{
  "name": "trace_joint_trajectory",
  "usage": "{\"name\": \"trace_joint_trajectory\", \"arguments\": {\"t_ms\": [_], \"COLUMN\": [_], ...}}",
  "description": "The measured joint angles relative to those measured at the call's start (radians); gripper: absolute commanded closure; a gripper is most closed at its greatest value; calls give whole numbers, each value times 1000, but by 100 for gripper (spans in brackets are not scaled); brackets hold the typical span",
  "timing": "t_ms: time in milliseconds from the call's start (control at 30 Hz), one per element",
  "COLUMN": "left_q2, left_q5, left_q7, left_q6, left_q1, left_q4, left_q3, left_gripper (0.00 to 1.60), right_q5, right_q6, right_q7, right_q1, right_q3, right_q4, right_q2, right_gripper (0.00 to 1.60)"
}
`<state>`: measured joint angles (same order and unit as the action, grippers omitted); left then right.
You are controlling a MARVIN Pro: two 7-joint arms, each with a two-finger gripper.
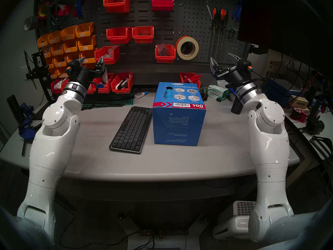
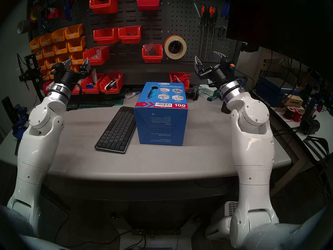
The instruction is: Take out a shop towel
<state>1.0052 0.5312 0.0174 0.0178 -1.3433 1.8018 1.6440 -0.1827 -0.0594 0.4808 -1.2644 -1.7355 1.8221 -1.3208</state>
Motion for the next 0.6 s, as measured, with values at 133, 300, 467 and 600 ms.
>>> {"name": "trace_joint_trajectory", "arguments": {"t_ms": [133, 300, 467, 600], "left_q2": [-17, -37, -48, -57], "left_q5": [11, 25, 36, 42], "left_q7": [30, 79, 119, 157], "left_q6": [23, 58, 93, 133], "left_q1": [-1, -9, -26, -58], "left_q4": [21, 59, 95, 139], "left_q3": [5, -2, -34, -83], "left_gripper": [0, 0, 0, 0], "right_q5": [-13, -35, -53, -71], "right_q6": [-22, -72, -135, -215], "right_q7": [31, 81, 134, 221], "right_q1": [-33, -97, -164, -243], "right_q3": [-34, -94, -146, -193], "right_q4": [35, 92, 140, 184], "right_q2": [18, 39, 44, 44], "right_gripper": [0, 0, 0, 0]}}
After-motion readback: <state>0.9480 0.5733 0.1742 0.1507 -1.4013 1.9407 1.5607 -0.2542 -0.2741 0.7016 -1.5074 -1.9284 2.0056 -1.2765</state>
